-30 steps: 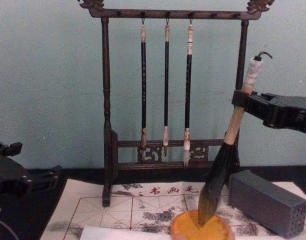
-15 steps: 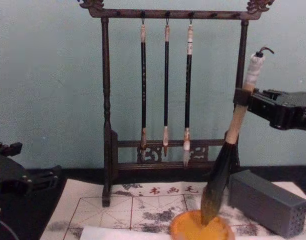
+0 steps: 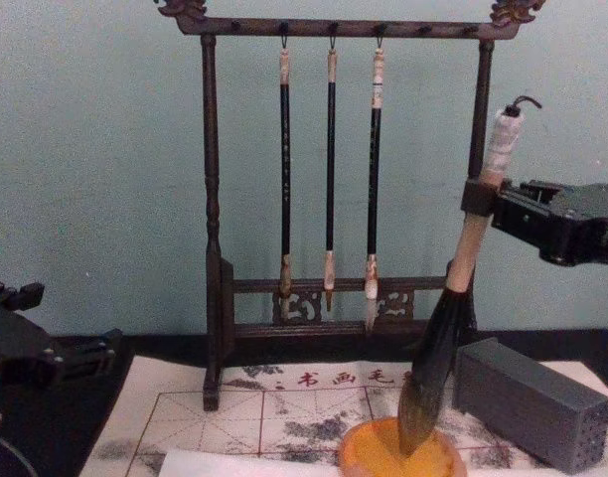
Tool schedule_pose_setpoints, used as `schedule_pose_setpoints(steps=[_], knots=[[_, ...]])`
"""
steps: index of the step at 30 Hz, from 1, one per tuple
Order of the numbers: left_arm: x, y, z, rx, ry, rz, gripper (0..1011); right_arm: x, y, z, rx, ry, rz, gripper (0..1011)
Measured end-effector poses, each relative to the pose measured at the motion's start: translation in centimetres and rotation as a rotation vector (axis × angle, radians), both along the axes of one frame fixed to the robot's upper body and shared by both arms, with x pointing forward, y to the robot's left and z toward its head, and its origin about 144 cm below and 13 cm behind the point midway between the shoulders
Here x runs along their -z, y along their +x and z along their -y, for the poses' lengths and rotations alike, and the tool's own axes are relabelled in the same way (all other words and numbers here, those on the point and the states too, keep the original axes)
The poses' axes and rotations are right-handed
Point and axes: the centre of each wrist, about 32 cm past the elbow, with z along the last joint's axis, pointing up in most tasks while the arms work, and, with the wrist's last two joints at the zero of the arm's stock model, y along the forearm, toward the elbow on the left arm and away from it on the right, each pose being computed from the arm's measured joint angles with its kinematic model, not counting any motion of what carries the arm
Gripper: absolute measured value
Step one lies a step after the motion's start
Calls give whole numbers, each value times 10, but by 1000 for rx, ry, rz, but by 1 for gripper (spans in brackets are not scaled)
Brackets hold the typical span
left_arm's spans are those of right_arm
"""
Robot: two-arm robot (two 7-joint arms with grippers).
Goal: Pick up the brush from the inkstone, write on the paper, then place the brush back to its original position.
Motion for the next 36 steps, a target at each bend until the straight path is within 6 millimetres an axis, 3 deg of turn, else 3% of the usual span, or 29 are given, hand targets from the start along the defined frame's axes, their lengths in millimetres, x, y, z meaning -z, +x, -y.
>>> schedule_pose_setpoints(steps=[36], knots=[[0,0,0,0,0,0,1001,6,-23,11,7,-25,-24,185]])
